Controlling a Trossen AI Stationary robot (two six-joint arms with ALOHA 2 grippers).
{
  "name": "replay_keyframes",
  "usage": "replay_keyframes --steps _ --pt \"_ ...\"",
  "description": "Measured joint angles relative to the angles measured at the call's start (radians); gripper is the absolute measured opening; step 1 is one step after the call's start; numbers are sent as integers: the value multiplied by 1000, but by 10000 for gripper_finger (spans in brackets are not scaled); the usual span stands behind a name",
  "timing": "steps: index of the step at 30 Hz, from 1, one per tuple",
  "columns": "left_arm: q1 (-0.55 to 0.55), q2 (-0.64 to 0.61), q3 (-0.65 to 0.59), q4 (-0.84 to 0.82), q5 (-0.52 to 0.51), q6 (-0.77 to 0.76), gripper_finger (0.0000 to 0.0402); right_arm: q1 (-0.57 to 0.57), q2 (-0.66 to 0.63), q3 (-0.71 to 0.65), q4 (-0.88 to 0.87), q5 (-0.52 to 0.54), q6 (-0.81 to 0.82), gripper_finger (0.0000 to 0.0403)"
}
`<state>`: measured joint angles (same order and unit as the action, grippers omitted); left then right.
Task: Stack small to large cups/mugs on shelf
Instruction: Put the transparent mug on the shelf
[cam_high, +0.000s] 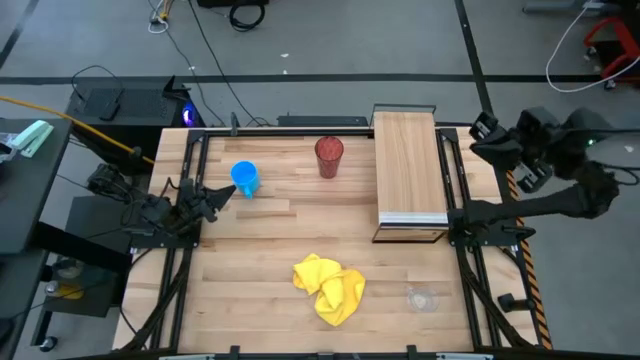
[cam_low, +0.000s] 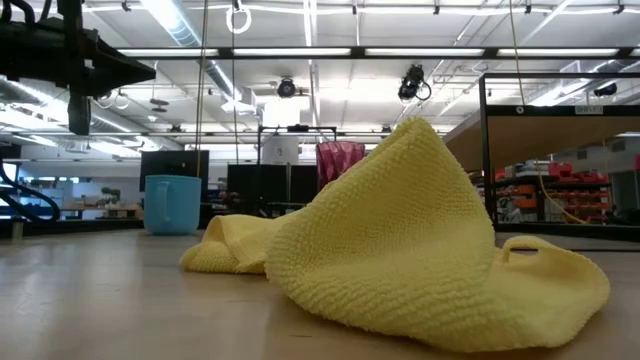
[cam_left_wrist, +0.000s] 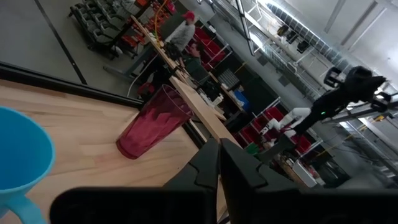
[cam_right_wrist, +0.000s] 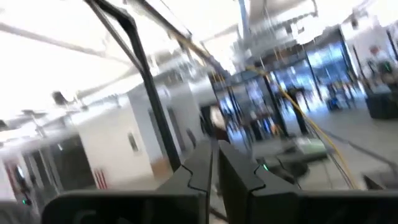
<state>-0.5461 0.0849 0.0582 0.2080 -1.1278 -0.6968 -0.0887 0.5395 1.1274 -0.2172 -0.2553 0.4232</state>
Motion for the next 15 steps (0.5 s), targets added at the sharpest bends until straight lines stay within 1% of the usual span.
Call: replay_keyframes --steps 5,8,11,15 --pt "0 0 0 -6 0 0 21 0 -100 -204 99 -4 94 32" --pt "0 0 0 -6 1 1 25 0 -123 -293 229 -4 175 31" --pt "0 0 0 -7 1 1 29 0 -126 -331 300 -17 226 32" --pt "0 0 0 -24 2 0 26 0 -115 -348 284 -26 258 31"
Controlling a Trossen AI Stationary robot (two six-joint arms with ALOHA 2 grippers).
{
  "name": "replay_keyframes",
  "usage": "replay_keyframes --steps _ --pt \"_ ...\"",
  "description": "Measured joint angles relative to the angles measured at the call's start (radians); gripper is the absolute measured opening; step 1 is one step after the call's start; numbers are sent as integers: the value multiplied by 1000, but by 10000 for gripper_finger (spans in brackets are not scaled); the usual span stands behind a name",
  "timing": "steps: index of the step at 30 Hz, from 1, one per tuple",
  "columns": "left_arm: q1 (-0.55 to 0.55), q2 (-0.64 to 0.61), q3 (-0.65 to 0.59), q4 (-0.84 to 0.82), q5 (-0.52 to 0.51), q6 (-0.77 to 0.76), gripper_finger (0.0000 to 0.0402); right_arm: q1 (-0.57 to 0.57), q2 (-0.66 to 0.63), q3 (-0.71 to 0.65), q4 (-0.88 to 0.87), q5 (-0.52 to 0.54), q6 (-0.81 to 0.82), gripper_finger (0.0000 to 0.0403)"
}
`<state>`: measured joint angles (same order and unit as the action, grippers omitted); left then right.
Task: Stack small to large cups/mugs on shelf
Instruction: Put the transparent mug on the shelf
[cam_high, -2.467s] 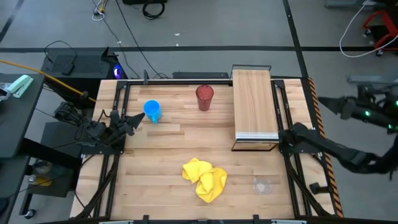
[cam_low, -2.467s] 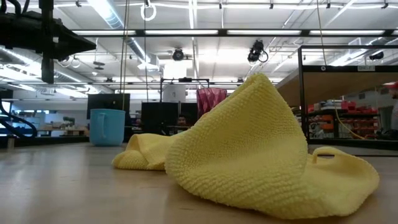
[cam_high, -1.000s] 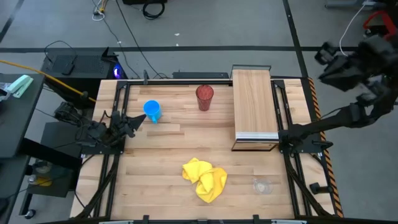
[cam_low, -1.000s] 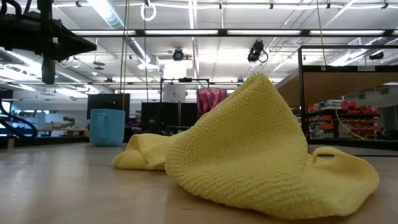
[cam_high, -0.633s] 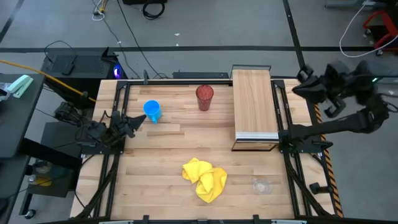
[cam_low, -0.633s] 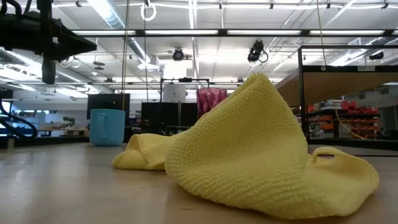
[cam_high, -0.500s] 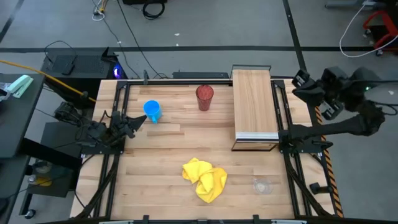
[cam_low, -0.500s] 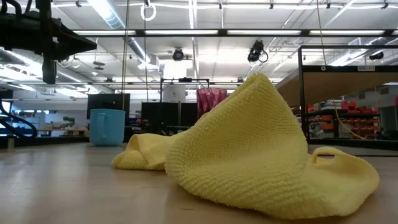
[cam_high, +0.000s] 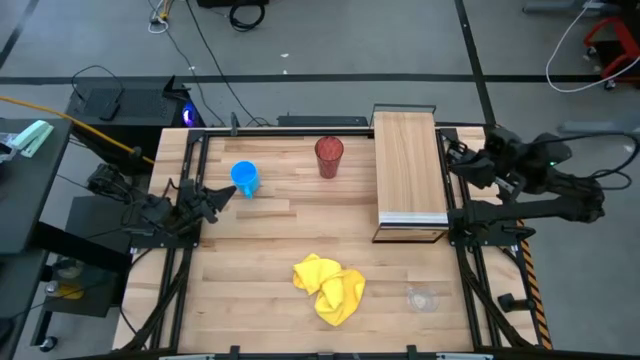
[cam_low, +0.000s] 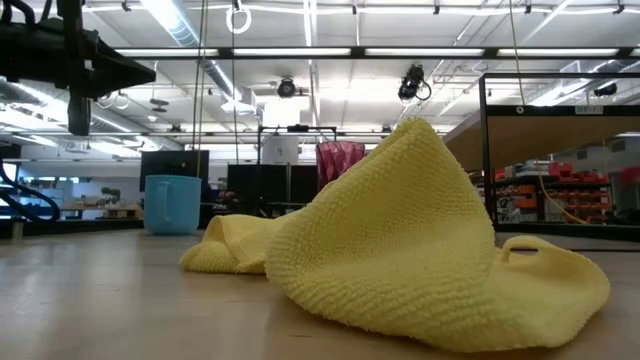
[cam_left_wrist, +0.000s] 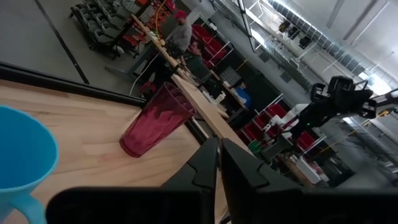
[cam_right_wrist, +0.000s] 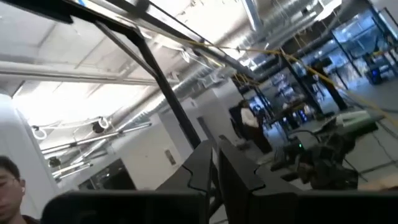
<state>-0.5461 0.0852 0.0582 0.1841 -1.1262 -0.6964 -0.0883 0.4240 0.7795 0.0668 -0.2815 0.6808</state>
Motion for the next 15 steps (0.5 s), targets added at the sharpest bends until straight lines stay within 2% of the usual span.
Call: replay_keyframes --steps 7,11,15 --pt "0 0 0 -9 5 -6 19 0 11 13 -14 -3 56 32" --pt "0 0 0 -28 5 -20 23 15 11 13 -4 -128 -52 31" --pt "0 0 0 -40 6 -52 27 101 17 13 41 -145 -88 31"
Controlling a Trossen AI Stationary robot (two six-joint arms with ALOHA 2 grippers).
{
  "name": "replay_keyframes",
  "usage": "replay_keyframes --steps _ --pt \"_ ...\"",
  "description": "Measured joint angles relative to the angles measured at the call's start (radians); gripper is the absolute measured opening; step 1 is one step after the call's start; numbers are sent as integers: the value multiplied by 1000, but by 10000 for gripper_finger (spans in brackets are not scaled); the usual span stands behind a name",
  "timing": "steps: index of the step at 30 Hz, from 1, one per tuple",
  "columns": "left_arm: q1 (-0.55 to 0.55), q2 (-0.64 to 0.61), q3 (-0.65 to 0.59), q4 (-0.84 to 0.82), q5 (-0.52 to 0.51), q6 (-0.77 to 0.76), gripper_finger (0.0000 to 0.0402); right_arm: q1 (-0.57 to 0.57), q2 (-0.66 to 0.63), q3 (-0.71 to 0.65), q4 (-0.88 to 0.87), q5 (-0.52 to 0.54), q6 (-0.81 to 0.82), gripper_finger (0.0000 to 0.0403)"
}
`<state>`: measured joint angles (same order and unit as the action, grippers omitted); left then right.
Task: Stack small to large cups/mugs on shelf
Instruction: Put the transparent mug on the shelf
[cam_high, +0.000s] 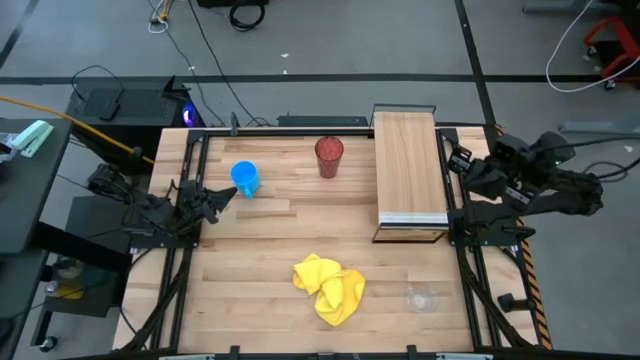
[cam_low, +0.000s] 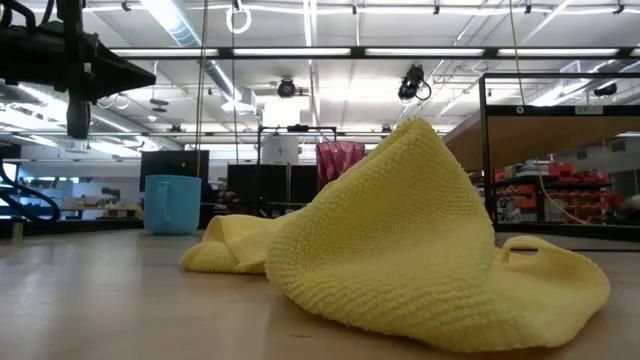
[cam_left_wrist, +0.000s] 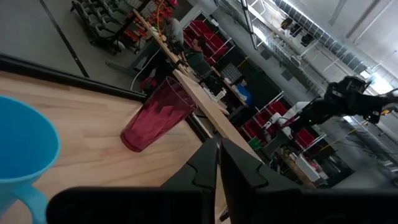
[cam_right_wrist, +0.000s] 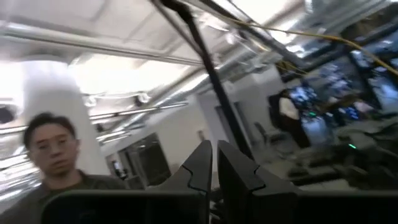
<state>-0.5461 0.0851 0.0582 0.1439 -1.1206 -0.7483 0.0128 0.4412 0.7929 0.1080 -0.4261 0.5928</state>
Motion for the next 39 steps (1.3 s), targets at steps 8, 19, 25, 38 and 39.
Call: replay_keyframes --steps 8,19,25,38,39 --pt "0 0 0 -9 1 -1 18 275 10 -29 -1 -2 -106 31" --pt "-1 0 0 -15 4 -10 28 589 10 -104 0 42 -181 31" --pt "0 0 0 -16 34 -27 28 690 14 -174 -3 145 -129 31" --pt "0 0 0 -16 83 -27 31 869 87 -244 -81 493 505 31" --pt "0 0 0 -16 86 -27 33 884 94 -244 -122 512 559 31"
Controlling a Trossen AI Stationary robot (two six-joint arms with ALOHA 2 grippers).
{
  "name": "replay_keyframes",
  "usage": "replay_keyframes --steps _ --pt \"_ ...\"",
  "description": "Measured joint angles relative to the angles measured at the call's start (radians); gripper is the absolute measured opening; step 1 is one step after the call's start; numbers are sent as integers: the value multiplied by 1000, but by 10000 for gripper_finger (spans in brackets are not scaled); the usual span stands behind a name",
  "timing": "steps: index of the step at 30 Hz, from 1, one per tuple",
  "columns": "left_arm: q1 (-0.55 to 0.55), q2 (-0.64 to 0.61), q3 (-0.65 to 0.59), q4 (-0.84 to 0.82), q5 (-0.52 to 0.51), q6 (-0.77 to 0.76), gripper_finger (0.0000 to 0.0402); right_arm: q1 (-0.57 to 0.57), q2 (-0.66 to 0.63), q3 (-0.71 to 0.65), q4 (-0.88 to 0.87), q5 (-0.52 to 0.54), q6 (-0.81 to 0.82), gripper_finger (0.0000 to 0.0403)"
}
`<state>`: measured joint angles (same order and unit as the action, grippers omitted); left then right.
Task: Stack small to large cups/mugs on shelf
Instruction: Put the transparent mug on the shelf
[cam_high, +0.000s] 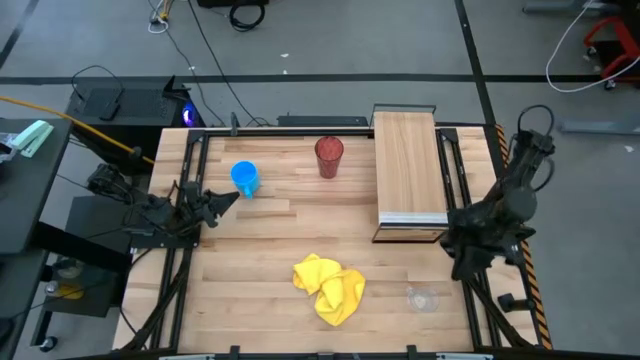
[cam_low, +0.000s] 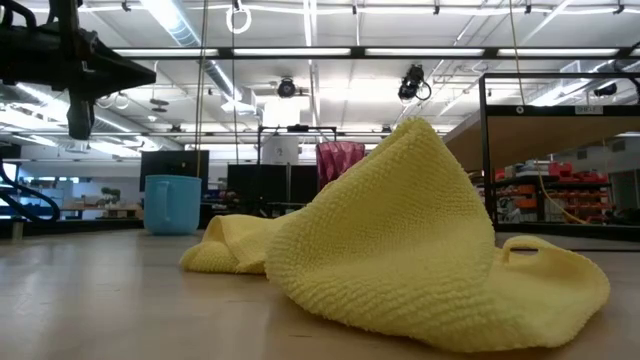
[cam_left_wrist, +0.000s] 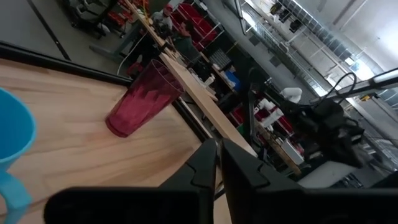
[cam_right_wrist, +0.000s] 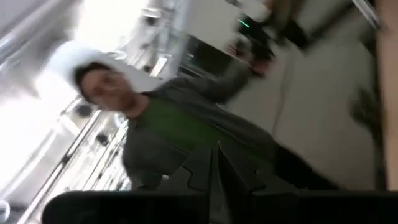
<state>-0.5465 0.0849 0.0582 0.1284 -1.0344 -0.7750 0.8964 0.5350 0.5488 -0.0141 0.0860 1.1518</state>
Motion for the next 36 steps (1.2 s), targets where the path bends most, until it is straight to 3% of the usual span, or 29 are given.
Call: replay_keyframes --steps 4,8,12,18,26,36 --pt "0 0 0 0 0 0 36 57 29 0 -163 56 193 31" --pt "0 0 0 0 0 0 32 103 49 0 -246 126 245 31" --pt "0 0 0 0 1 0 30 127 54 0 -286 217 315 31" --pt "0 0 0 0 1 0 38 129 55 0 -295 258 439 31" --pt "0 0 0 0 1 -26 38 127 55 0 -290 345 477 31" --pt "0 0 0 0 1 -27 40 127 55 0 -290 370 448 31"
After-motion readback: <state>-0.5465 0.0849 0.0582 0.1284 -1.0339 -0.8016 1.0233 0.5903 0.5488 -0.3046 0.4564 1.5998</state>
